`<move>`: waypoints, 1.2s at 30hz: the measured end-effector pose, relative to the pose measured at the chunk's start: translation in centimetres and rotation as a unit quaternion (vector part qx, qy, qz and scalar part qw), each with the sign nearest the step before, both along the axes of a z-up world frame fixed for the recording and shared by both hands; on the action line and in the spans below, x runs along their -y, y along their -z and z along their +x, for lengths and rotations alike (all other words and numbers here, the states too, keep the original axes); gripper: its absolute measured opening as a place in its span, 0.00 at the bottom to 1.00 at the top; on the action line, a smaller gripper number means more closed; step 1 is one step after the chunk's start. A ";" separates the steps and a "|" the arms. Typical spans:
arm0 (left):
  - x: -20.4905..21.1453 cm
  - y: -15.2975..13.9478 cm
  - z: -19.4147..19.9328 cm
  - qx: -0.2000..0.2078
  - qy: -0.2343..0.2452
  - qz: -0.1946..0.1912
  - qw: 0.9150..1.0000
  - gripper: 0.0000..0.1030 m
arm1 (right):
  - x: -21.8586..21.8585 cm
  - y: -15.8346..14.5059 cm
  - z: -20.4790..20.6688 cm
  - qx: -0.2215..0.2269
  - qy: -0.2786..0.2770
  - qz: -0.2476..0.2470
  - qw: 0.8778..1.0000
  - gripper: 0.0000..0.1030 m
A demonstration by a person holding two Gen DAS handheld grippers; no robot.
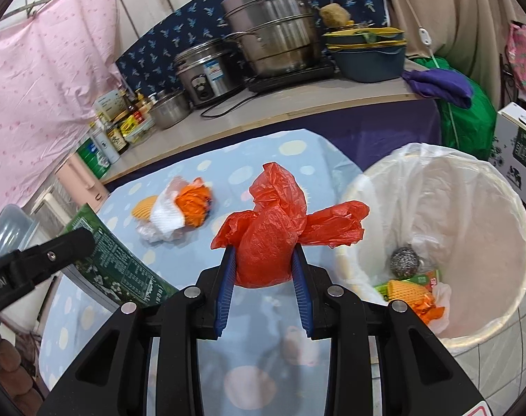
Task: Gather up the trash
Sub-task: 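Carry the milk carton and red bag over the bin and open both grippers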
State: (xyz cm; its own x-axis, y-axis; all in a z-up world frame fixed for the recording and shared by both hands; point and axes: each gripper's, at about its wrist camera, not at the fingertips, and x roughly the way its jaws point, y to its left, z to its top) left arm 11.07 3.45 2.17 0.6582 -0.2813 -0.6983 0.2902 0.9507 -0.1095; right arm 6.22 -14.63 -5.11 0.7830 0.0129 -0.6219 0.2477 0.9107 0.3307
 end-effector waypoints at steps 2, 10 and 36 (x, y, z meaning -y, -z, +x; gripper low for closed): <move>1.1 -0.4 -0.1 0.005 0.009 -0.002 1.000 0.48 | 1.1 -0.1 -0.5 0.002 0.012 0.003 1.000 0.29; 5.6 -1.5 -0.8 0.019 0.046 -0.007 0.999 0.48 | 5.2 0.1 -2.4 0.002 0.056 0.005 0.998 0.29; 15.2 -1.4 -1.8 0.028 0.113 0.003 0.993 0.48 | 12.9 2.0 -5.6 -0.010 0.130 0.019 0.991 0.29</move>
